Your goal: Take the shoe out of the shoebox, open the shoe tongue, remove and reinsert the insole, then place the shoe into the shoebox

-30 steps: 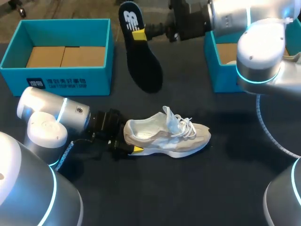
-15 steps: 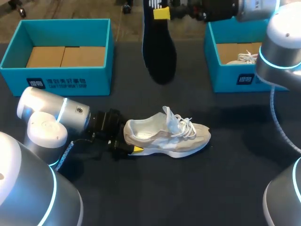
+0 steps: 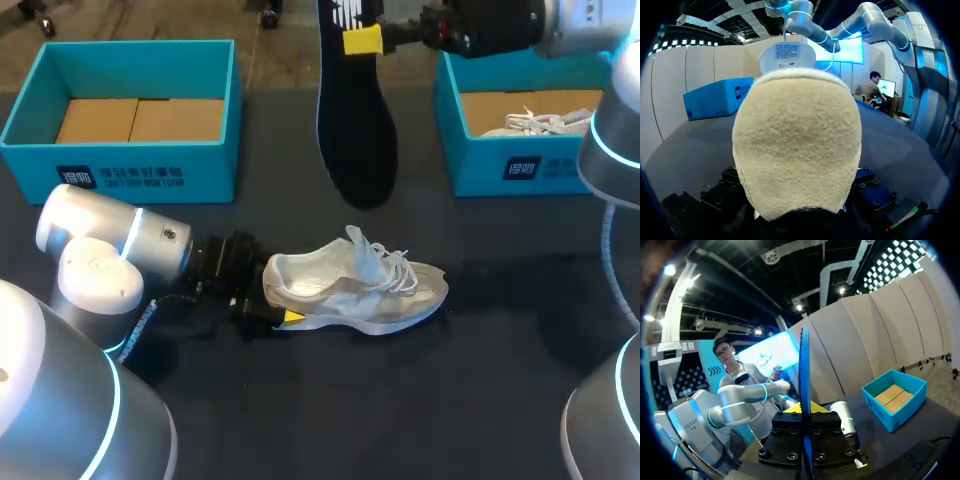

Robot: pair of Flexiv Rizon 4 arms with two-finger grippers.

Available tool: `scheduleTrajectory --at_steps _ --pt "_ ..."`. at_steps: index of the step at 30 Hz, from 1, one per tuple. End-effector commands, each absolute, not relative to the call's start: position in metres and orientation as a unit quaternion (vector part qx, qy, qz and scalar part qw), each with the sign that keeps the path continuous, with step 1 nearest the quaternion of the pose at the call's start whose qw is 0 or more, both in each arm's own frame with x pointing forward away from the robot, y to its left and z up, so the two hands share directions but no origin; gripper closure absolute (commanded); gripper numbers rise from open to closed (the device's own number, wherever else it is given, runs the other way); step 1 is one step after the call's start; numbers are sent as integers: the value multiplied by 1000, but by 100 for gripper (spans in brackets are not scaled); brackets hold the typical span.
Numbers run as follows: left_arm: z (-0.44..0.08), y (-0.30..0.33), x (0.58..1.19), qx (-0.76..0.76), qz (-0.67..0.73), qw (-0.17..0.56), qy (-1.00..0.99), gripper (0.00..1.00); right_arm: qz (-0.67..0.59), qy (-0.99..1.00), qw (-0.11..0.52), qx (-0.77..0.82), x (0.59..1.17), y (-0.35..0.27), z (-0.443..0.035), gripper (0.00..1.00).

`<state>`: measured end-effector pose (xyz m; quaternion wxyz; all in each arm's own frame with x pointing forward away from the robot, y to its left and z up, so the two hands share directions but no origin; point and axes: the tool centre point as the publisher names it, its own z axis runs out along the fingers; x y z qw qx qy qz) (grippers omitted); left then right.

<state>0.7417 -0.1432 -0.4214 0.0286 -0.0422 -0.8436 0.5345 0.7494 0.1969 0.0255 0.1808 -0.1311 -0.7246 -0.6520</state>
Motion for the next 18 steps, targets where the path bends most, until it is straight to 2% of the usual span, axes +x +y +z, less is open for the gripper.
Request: scheduleTrajectory --at_steps 1,14,18 --pt "-422 -143 741 -42 534 28 -844 100 -652 -726 160 -151 730 190 29 100" --pt "-422 -143 741 -42 534 28 -844 100 -652 -726 160 -151 730 190 29 100" --pt "-422 -143 741 -42 534 28 -844 100 -676 -697 173 -162 713 171 34 100"
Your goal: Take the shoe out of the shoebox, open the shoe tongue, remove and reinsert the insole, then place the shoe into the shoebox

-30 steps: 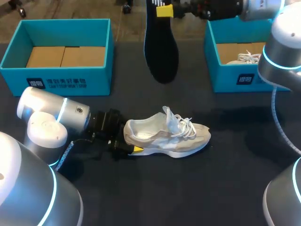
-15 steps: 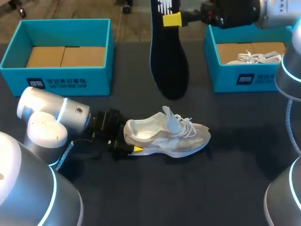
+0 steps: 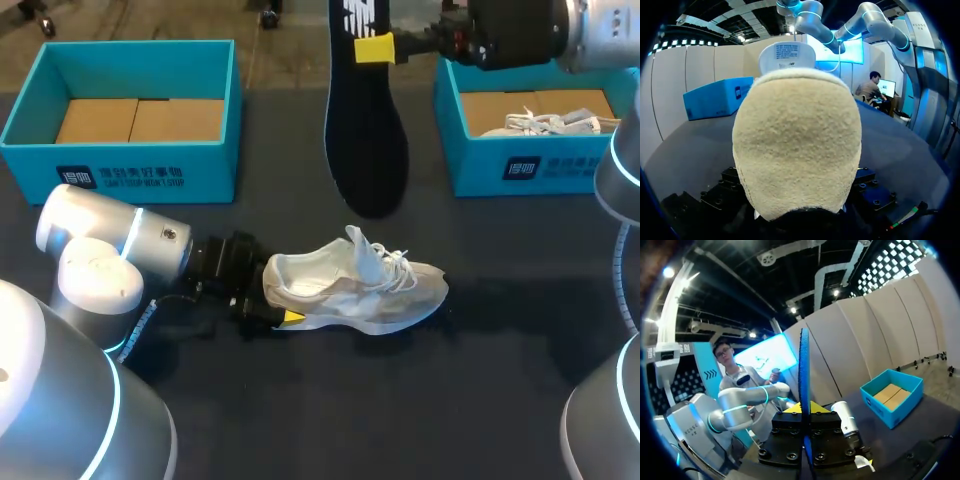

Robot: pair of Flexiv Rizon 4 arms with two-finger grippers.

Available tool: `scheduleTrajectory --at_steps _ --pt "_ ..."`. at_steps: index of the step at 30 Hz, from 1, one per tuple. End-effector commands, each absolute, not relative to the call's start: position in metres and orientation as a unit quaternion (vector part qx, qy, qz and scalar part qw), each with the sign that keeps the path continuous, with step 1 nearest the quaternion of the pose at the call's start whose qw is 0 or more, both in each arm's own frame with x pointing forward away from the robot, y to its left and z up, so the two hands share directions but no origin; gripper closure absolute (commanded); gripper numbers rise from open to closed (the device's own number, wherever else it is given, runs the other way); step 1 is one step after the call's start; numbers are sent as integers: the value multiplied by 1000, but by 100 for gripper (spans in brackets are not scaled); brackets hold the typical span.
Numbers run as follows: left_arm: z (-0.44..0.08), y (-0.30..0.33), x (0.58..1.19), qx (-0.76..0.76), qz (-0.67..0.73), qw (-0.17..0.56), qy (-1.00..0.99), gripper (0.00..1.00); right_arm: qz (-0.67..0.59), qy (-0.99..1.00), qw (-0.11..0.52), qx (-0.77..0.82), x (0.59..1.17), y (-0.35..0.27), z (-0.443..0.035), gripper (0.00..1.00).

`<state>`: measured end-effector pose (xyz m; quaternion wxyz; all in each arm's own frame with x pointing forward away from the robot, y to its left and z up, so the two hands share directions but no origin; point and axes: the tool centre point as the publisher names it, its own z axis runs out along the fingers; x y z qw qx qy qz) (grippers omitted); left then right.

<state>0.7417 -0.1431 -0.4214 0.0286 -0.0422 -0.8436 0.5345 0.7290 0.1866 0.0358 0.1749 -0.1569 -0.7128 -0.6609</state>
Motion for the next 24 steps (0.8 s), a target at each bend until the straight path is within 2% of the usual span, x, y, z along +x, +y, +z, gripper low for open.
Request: scheduleTrajectory --at_steps 1,24 --pt "-422 -143 741 -42 534 28 -844 100 -670 -700 180 -172 709 167 36 100" --pt "-422 -143 741 -42 534 28 -844 100 -635 -693 221 -258 634 160 6 100"
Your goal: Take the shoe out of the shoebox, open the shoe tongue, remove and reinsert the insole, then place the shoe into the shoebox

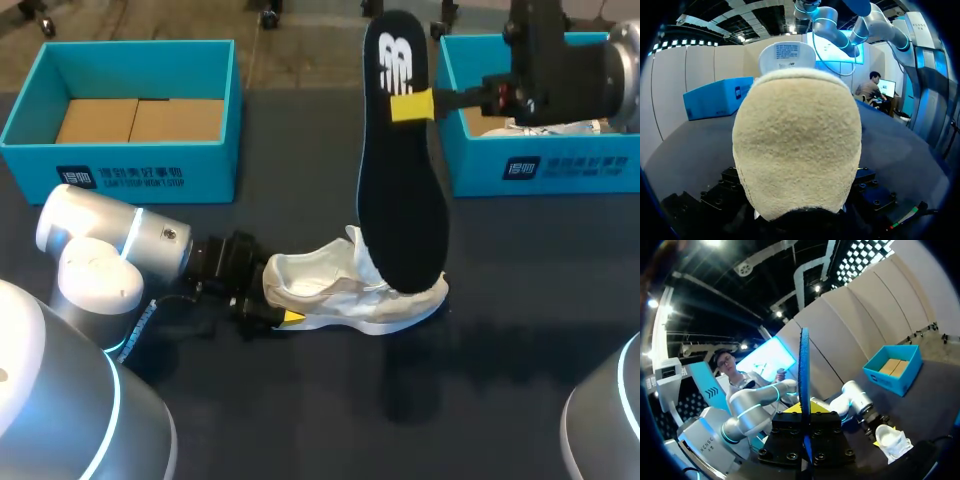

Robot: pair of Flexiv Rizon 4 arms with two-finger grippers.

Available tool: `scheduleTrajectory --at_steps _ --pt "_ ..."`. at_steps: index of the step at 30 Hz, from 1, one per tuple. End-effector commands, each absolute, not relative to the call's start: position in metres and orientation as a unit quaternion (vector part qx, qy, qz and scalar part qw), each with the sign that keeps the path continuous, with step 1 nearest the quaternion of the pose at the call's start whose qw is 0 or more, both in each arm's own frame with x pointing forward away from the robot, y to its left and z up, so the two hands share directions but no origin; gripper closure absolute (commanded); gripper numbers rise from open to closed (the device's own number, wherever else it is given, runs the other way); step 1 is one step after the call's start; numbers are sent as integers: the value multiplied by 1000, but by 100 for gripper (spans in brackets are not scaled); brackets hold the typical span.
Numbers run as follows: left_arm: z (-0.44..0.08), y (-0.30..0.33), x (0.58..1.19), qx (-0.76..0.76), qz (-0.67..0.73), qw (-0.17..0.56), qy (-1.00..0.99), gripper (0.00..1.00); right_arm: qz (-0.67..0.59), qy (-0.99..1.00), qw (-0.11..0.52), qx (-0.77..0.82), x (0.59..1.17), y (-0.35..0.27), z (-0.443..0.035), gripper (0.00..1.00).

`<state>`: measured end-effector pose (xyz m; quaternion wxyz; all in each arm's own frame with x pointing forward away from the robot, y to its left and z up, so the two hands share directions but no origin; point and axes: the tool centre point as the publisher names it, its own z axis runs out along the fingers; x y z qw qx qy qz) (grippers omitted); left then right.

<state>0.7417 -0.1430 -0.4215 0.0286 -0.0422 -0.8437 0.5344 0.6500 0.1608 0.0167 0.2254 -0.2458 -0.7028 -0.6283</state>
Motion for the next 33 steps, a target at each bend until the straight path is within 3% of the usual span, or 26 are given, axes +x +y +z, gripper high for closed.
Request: scheduleTrajectory --at_steps 1,26,27,28,29,30,33 --pt "-422 -143 741 -42 534 28 -844 100 -635 -691 225 -261 629 160 4 100" --pt "-422 -143 741 -42 534 28 -844 100 -627 -688 238 -276 601 162 0 100" --pt "-422 -142 741 -41 533 28 -844 92 -627 -688 238 -276 601 162 0 100" --pt "-421 -141 741 -41 532 29 -845 61 -627 -688 238 -276 601 162 0 100" --pt "-420 -139 741 -40 531 30 -846 20 -627 -688 238 -276 601 162 0 100" --pt "-420 -138 741 -39 531 31 -846 0 -627 -688 238 -276 601 162 0 100" --pt "-418 -133 739 -36 523 31 -851 0 -627 -688 238 -276 601 162 0 100"
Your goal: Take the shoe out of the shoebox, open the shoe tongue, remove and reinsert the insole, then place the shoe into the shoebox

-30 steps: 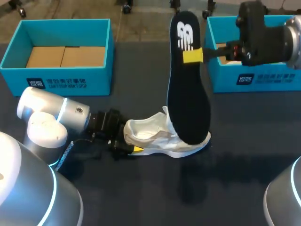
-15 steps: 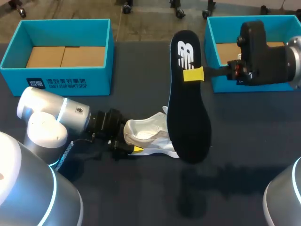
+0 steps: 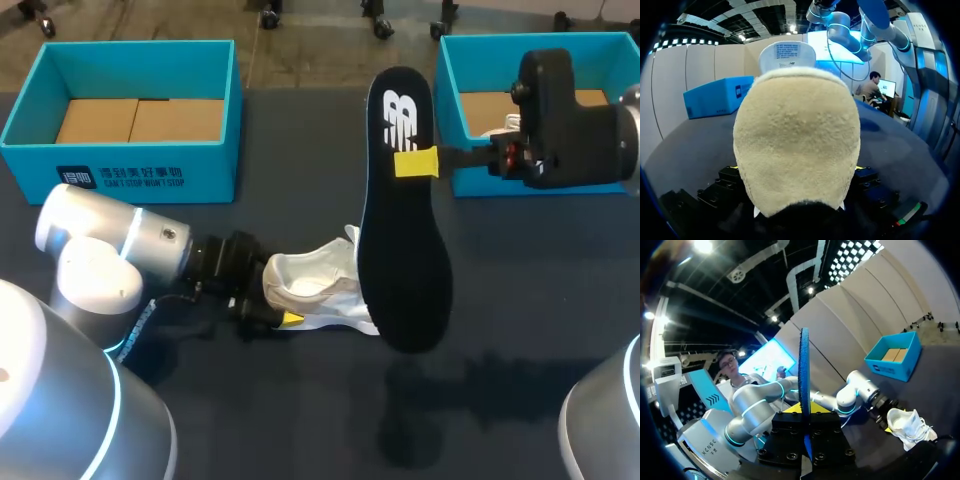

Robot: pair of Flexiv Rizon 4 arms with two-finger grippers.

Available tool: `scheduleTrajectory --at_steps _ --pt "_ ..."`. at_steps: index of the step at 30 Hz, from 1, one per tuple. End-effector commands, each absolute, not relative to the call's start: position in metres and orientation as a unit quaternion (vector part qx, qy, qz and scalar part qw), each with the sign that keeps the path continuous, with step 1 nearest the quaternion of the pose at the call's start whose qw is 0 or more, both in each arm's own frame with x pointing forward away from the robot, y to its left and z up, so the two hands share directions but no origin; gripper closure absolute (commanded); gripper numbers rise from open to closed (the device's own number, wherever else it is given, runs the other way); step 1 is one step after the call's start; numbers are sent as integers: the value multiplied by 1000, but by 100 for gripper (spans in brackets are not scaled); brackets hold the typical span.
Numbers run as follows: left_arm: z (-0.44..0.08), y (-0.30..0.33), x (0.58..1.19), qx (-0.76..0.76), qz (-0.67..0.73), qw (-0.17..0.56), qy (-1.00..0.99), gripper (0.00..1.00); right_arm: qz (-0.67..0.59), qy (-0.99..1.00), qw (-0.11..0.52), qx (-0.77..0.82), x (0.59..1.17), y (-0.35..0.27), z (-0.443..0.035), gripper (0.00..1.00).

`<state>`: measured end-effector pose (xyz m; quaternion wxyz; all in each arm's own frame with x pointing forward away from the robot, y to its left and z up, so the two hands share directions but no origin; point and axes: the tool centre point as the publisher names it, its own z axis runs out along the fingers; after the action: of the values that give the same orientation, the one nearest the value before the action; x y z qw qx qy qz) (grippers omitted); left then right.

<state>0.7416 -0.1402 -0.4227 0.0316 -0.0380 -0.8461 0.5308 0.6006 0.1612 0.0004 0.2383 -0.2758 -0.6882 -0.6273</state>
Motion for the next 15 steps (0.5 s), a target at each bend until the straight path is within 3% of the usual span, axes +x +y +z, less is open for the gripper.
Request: scheduleTrajectory --at_steps 1,15 --pt "-418 -131 739 -32 521 31 -852 0 -627 -688 238 -276 601 162 0 100" --pt "-398 -94 744 -16 416 26 -909 0 -627 -688 238 -276 601 162 0 100"
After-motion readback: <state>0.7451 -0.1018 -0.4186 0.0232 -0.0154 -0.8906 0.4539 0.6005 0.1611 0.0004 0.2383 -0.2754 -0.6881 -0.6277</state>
